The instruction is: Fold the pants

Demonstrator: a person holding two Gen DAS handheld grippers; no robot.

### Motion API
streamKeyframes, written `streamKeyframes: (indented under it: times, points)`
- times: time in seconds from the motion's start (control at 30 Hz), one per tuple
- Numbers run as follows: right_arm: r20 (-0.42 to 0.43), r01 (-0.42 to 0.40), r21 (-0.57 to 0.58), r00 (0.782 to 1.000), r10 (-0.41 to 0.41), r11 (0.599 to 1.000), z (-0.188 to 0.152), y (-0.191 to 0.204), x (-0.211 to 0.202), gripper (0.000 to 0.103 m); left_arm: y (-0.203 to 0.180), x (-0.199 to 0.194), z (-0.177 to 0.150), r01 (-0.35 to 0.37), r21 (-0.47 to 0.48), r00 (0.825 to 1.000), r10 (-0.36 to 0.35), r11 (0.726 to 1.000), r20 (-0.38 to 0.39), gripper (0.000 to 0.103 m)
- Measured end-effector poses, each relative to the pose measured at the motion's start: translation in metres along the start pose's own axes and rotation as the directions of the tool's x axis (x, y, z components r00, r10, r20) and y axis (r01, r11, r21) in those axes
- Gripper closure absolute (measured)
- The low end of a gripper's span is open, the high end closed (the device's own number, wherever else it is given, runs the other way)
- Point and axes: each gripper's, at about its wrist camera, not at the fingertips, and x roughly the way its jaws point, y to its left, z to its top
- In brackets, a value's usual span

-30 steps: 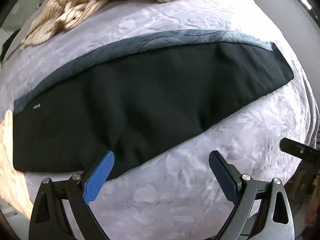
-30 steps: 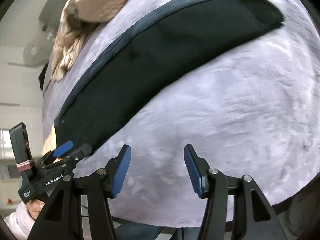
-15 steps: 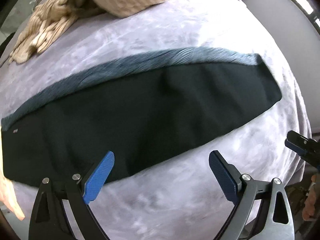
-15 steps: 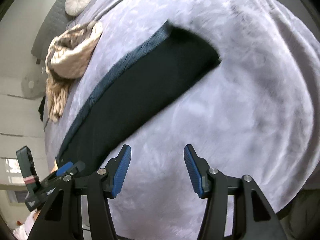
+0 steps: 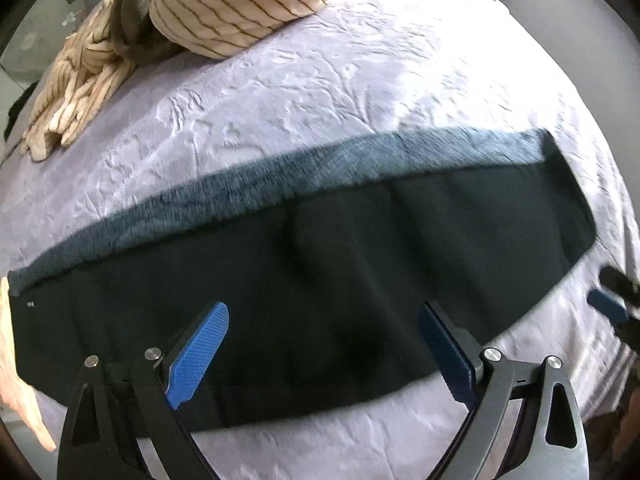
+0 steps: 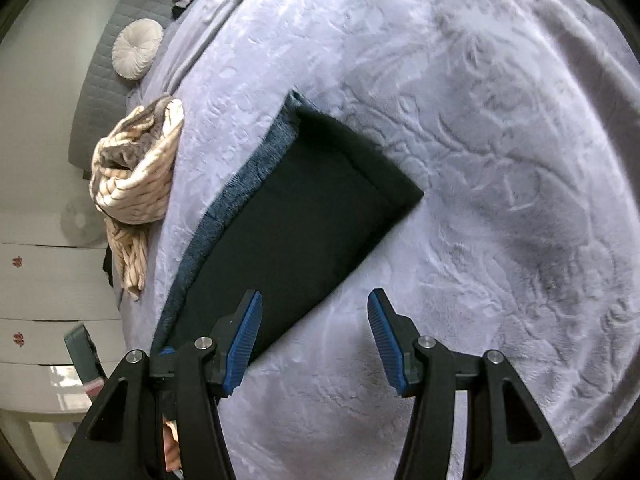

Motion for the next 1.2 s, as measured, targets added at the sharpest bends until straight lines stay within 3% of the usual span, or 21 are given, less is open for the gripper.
streamKeyframes:
  times: [0.1,0.23,0.5,0.63,0.8,0.97,1.2]
  points:
    - [0.027,0.005,-0.046,1.000,-0.004,0.999,0.000,0.008,0.001,0.044,0.008,0.013,0.018,-0.044,-0.030,0.999,0.044,0.999,0.017,0.007]
    - [0.083,0.017,-0.157,0.997,-0.004,0.987,0.018,0.035,0.003,0.054,0.022,0.033,0.039,-0.086,-0.100,0.996,0.089,0.991,0.026,0.007]
    - [0.082,0.111,-0.276,0.992,-0.091,0.955,0.079,0.063,0.059,0.055,0.033,0.051,0.050,-0.088,-0.139,0.994,0.095,0.986,0.046,0.006]
    - [0.098,0.145,-0.261,0.988,-0.123,0.954,0.091,0.051,0.077,0.064,0.037,0.059,0.058,-0.093,-0.138,0.993,0.101,0.986,0.055,0.001]
    - [0.121,0.148,-0.250,0.985,-0.121,0.957,0.088,0.054,0.067,0.061,0.050,0.059,0.068,-0.080,-0.165,0.995,0.089,0.983,0.049,0.001]
    - [0.078,0.010,-0.151,0.997,0.002,0.989,0.074,0.038,0.041,0.055,0.044,0.042,0.060,-0.092,-0.096,0.994,0.097,0.991,0.046,0.001]
    - [0.025,-0.036,-0.103,0.999,0.039,0.994,0.028,0.017,0.020,0.054,0.029,0.032,0.036,-0.055,-0.050,0.998,0.056,0.997,0.014,0.001]
